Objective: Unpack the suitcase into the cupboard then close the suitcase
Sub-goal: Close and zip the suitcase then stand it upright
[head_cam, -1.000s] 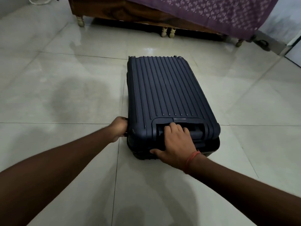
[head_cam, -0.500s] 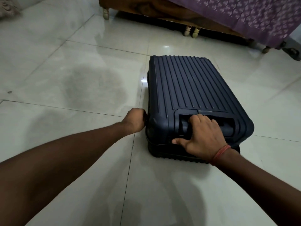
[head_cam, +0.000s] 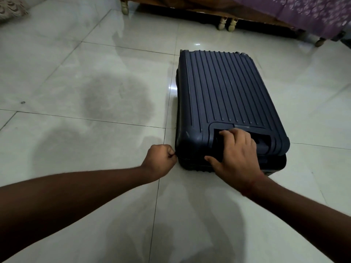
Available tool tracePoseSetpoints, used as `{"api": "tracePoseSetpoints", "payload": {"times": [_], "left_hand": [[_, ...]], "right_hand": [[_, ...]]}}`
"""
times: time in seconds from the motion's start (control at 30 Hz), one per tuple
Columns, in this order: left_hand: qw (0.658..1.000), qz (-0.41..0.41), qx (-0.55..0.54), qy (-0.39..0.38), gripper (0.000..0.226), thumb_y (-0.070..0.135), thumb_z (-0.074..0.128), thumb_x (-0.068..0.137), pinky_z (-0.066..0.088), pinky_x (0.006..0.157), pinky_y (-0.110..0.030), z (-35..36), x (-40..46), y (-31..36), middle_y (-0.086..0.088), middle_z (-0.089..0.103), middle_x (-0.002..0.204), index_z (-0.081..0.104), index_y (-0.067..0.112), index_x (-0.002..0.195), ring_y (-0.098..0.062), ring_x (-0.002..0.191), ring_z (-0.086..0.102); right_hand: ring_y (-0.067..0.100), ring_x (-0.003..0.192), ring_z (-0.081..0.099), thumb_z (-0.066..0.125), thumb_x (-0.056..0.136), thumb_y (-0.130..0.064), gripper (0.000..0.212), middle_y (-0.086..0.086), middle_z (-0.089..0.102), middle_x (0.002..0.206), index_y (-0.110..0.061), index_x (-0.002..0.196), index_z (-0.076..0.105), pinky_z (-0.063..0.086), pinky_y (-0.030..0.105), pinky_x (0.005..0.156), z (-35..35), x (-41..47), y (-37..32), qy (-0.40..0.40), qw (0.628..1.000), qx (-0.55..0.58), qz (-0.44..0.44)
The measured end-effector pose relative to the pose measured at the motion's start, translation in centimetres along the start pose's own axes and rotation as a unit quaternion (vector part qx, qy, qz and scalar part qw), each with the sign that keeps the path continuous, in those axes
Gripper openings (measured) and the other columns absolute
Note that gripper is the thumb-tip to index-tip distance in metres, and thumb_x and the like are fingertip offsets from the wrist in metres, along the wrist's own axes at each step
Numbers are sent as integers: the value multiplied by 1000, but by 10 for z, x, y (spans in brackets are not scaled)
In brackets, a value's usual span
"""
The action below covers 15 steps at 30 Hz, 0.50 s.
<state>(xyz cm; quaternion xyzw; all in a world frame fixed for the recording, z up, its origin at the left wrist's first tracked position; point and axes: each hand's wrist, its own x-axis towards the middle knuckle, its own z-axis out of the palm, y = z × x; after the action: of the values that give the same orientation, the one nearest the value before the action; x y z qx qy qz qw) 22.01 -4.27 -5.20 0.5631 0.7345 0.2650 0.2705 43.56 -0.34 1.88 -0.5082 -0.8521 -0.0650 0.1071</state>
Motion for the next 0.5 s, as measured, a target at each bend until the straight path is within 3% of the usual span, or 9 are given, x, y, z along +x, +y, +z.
{"api": "tracePoseSetpoints", "payload": {"times": [0.07, 0.13, 0.17, 0.2, 0.23, 0.3, 0.37, 0.4, 0.5], "left_hand": [[1000, -10, -21, 5, 25, 16, 66, 80, 35, 54, -16, 2, 0, -3, 4, 62, 62, 57, 20, 57, -6, 60, 55], [999, -4, -45, -2, 27, 17, 71, 79, 36, 54, -13, -2, -1, -6, 9, 60, 58, 58, 21, 56, 0, 55, 54], [999, 1, -52, -8, 26, 17, 73, 79, 35, 52, -9, -5, -2, -8, 11, 60, 57, 60, 22, 57, 3, 54, 55], [998, 4, -54, -16, 23, 16, 74, 79, 36, 52, -7, -7, -2, -9, 13, 61, 58, 62, 22, 59, 6, 54, 55], [998, 5, -51, -25, 20, 16, 74, 79, 37, 51, -6, -9, -2, -10, 13, 61, 58, 65, 21, 62, 8, 54, 55], [999, 7, -37, -34, 17, 15, 74, 79, 37, 51, -6, -12, -1, -11, 15, 60, 58, 65, 19, 64, 8, 54, 55], [999, 17, -14, -29, 22, 13, 72, 79, 36, 50, -5, -12, 1, -10, 15, 59, 59, 61, 22, 62, 4, 54, 54], [999, 24, -4, -26, 24, 13, 71, 78, 36, 50, -6, -11, 2, -10, 15, 59, 59, 59, 24, 61, 3, 54, 54], [999, 27, 7, -19, 24, 15, 69, 80, 36, 49, -8, -11, 3, -13, 11, 61, 60, 57, 25, 61, -1, 56, 54]], "right_hand": [[24, 94, 50, 66, 78, -43, 44, 10, 54, 105, -11, 109, 59, 41, 34, 76, -2, -18, -16, 62, 993, 44, -87], [13, 80, 51, 59, 87, -35, 16, 0, 59, 92, -20, 93, 61, 38, 21, 67, 1, -30, -41, -59, 982, 167, -71], [11, 75, 53, 55, 92, -32, 14, 0, 63, 89, -20, 87, 61, 39, 16, 63, 5, -29, -54, -165, 949, 267, 13], [11, 73, 56, 54, 94, -30, 17, 4, 67, 91, -17, 85, 63, 42, 16, 62, 11, -25, -64, -261, 874, 385, 138], [14, 73, 59, 53, 94, -28, 19, 7, 70, 93, -14, 88, 64, 46, 21, 62, 17, -18, -71, -321, 762, 494, 269], [19, 70, 62, 53, 90, -27, 26, 11, 70, 94, -5, 94, 65, 47, 28, 60, 24, -3, -75, -319, 526, 643, 456], [20, 65, 62, 50, 85, -27, 36, 15, 69, 92, 2, 100, 67, 45, 27, 58, 24, 4, -74, -271, 391, 714, 513], [20, 66, 62, 49, 84, -27, 39, 15, 69, 93, 3, 102, 67, 44, 27, 58, 22, 5, -74, -261, 375, 724, 517], [20, 67, 63, 50, 80, -28, 38, 11, 71, 91, -1, 99, 68, 42, 25, 56, 16, 8, -66, -271, 412, 689, 531]]}}
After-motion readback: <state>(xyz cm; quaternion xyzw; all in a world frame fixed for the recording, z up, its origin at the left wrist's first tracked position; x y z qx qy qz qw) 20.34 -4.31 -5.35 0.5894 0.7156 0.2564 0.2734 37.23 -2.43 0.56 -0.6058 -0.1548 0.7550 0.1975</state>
